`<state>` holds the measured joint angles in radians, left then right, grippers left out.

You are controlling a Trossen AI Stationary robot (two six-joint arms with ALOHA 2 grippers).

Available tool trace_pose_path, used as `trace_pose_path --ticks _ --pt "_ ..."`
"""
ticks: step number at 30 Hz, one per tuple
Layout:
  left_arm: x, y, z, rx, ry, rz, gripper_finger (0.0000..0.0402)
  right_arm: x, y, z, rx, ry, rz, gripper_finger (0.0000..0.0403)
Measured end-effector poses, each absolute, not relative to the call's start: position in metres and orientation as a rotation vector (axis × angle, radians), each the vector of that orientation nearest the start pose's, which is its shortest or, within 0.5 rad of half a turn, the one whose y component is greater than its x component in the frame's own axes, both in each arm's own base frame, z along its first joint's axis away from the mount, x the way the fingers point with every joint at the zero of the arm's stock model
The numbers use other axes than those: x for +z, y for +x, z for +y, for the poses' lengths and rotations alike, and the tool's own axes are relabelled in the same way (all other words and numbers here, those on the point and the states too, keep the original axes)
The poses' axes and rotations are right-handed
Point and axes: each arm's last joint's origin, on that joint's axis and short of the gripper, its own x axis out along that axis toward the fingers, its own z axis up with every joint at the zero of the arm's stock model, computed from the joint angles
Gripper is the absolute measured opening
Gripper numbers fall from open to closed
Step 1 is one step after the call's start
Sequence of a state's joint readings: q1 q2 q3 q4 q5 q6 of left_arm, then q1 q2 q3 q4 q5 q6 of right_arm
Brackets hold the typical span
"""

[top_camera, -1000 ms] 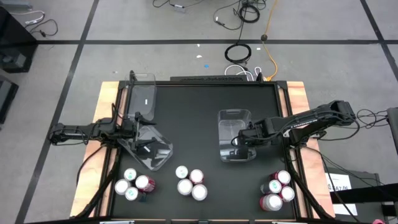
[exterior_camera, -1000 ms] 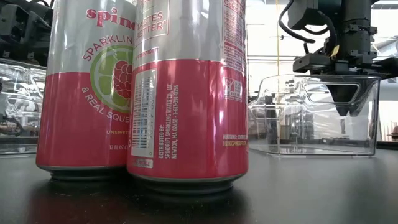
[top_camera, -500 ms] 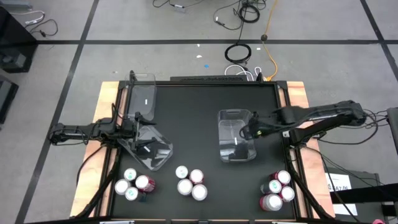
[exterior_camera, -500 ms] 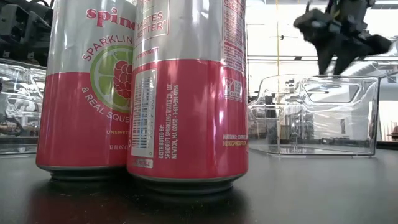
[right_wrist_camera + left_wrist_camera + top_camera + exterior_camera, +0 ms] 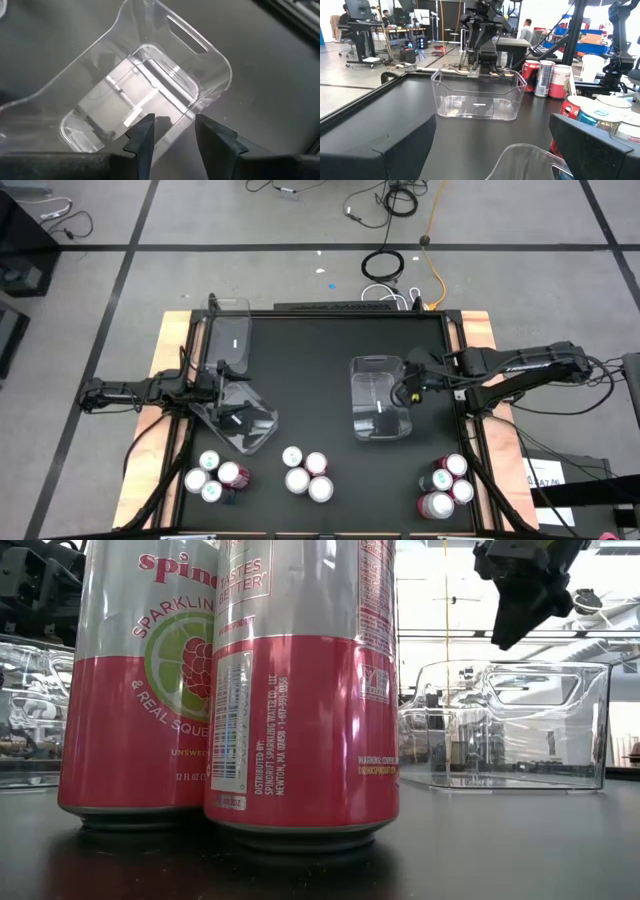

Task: Sort soda cans
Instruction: Move the top left transparent bin to the center

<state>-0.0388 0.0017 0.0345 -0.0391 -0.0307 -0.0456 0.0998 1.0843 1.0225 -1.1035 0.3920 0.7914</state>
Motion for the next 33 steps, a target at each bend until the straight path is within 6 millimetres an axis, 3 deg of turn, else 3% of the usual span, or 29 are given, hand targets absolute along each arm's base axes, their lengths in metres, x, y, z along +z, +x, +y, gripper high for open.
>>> trace_pose_path --ticks 12,20,33 --pt "0.171 0.096 -0.003 -0.008 -0.045 0.006 0.0398 0.301 0.193 0.018 -0.502 0.370 0.883 0.0132" --pt "0.171 0.096 -0.003 -0.008 -0.045 0.006 0.0398 0.307 0.201 0.030 -0.466 0.508 0.763 0.0132" --pt "0.172 0.096 -0.003 -0.009 -0.048 -0.004 0.0398 0.311 0.206 0.032 -0.526 0.756 0.648 0.0132"
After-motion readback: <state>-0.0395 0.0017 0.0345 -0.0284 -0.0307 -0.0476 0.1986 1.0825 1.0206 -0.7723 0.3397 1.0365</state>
